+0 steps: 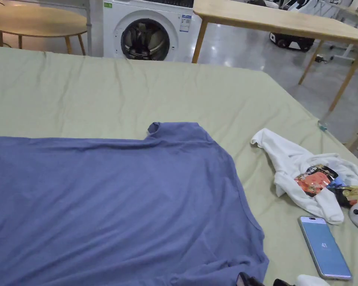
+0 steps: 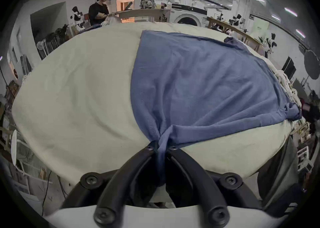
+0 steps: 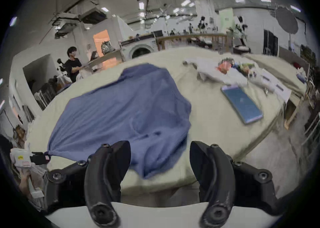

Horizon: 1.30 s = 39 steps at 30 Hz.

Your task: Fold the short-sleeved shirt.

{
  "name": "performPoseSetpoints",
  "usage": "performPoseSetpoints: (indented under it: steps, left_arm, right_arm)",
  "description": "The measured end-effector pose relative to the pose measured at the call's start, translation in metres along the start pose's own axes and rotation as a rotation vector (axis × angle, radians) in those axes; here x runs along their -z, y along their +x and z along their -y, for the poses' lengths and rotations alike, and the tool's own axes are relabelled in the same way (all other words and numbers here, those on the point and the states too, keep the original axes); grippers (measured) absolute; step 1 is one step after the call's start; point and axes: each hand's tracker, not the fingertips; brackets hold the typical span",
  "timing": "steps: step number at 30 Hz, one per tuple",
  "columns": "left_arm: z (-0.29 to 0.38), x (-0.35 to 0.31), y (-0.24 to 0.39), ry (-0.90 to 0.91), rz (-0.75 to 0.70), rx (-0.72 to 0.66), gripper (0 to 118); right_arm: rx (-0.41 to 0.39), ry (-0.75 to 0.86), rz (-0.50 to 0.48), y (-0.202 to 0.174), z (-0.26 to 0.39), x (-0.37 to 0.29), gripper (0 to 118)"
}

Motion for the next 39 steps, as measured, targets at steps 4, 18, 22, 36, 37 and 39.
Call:
performPoseSetpoints:
  steps: [4,18,22,36,37,39]
  left_arm:
    - [-0.003,-0.002,-0.002,-0.009,0.009,-0.009,2]
    - [-0.058,-0.048,-0.017,0.224,0.137,-0.146,2]
    - [-0.129,-0.025,-0.022,0.258,0.156,-0.089,2]
    - [-0.214,0.094,-0.044,0.163,0.222,-0.100,59]
    - [-0.212,0.083,-0.045,0.190,0.221,-0.106,59]
    - [-0.208,0.051,-0.043,0.281,0.198,-0.076,59]
  right_arm:
    - [0.020,-0.097,0.011,0.009,0.009,0.036,55]
    - [-0.093,0.071,-0.076,-0.017,-0.063,0.011,5]
    - [-0.093,0.108,-0.107,-0.029,-0.128,0.059,5]
    - [0.007,-0.042,-0.029,-0.019,-0.198,0.230,51]
    - [0.002,-0.024,-0.047,-0.014,-0.200,0.220,51]
    - [-0.047,0.049,-0.017,-0.015,-0.200,0.189,51]
